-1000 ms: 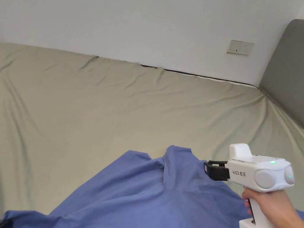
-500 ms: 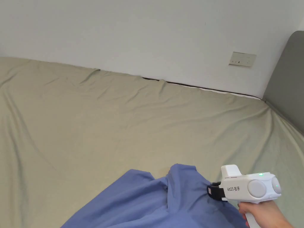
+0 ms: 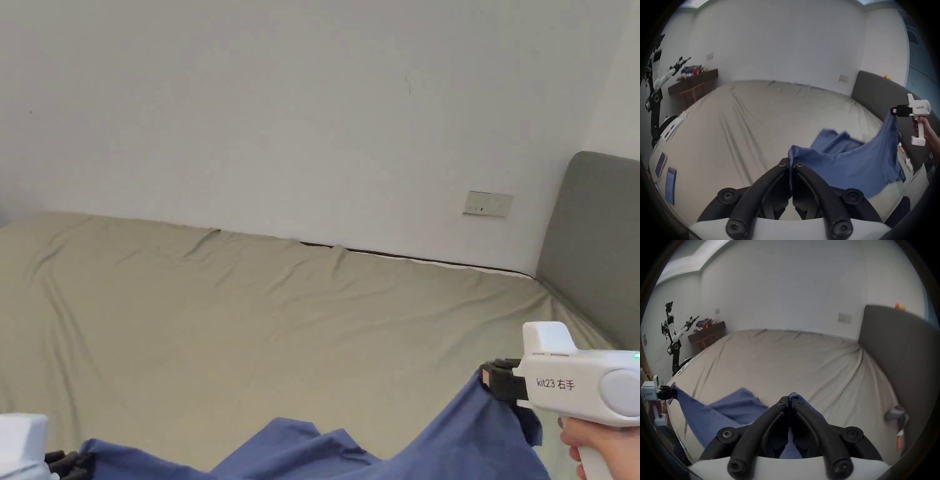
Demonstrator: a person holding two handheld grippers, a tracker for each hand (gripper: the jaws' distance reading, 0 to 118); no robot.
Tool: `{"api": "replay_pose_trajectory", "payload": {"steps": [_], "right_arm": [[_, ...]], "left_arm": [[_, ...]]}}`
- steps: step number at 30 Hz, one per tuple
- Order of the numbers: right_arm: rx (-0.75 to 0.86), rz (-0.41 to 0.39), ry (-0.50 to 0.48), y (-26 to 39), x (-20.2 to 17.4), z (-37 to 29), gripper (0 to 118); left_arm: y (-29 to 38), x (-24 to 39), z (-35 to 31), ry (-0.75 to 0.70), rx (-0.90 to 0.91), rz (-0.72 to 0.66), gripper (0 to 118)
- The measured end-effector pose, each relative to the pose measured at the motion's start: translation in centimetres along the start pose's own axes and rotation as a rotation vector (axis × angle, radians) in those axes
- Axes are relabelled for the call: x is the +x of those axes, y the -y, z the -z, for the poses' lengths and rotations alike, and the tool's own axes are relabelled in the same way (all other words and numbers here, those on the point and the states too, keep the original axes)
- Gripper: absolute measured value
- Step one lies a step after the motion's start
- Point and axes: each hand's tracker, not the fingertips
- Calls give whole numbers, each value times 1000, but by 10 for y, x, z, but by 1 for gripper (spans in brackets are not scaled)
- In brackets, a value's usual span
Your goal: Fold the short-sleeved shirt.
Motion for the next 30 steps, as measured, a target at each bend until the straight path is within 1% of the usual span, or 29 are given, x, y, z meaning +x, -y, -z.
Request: {"api": "replay_pose_trajectory", "payload": {"steps": [2, 3, 5, 6, 7, 9, 12, 14, 15, 17, 20, 21, 22, 23, 24, 25, 26, 28, 30], "right_arm": [[87, -20, 9, -35, 5, -41, 3], [120, -30, 28, -50, 7, -56, 3], [199, -43, 76, -81, 16, -85, 3], [235, -41, 89, -98, 22, -98, 3], [246, -8, 108, -112, 28, -108, 3], [300, 18, 143, -135, 33, -128, 3], [389, 23, 185, -170, 46, -147, 3], [444, 14, 241, -194, 52, -157, 3], [476, 20, 253, -206, 56, -161, 3], [509, 83, 251, -224, 70, -164, 3], [571, 91, 263, -252, 84, -167, 3], [575, 132, 258, -260, 88, -166, 3], [598, 123, 256, -269, 90, -166, 3], [591, 149, 253, -274, 92, -164, 3], [605, 158, 257, -281, 95, -163, 3], [637, 148, 250, -289, 96, -163, 3], [642, 164, 241, -295, 97, -163, 3], [665, 170, 227, -308, 97, -163, 3], [675, 162, 225, -315, 93, -161, 3]], "left_arm": [[-37, 7, -5, 24, 51, -17, 0], [-53, 10, -6, 17, 77, -22, 0], [-91, 21, -6, 8, 121, 14, 0], [-108, 24, -2, 6, 138, 10, 0], [-128, 28, 0, 17, 152, 2, 0], [-163, 35, 1, 11, 194, -17, 0], [-213, 47, 5, -6, 235, 6, 0], [-244, 55, 6, -23, 276, 11, 0], [-260, 58, 5, -32, 294, 24, 0], [-289, 64, 1, -57, 344, 33, 0], [-328, 72, -3, -75, 381, 44, 0], [-341, 73, -6, -93, 401, 47, 0], [-353, 75, -7, -105, 419, 52, 0], [-362, 75, -9, -108, 430, 52, 0], [-372, 75, -11, -114, 435, 55, 0], [-381, 75, -13, -129, 453, 53, 0], [-389, 76, -15, -136, 463, 53, 0], [-401, 73, -19, -148, 485, 51, 0], [-408, 70, -18, -158, 491, 54, 0]]}}
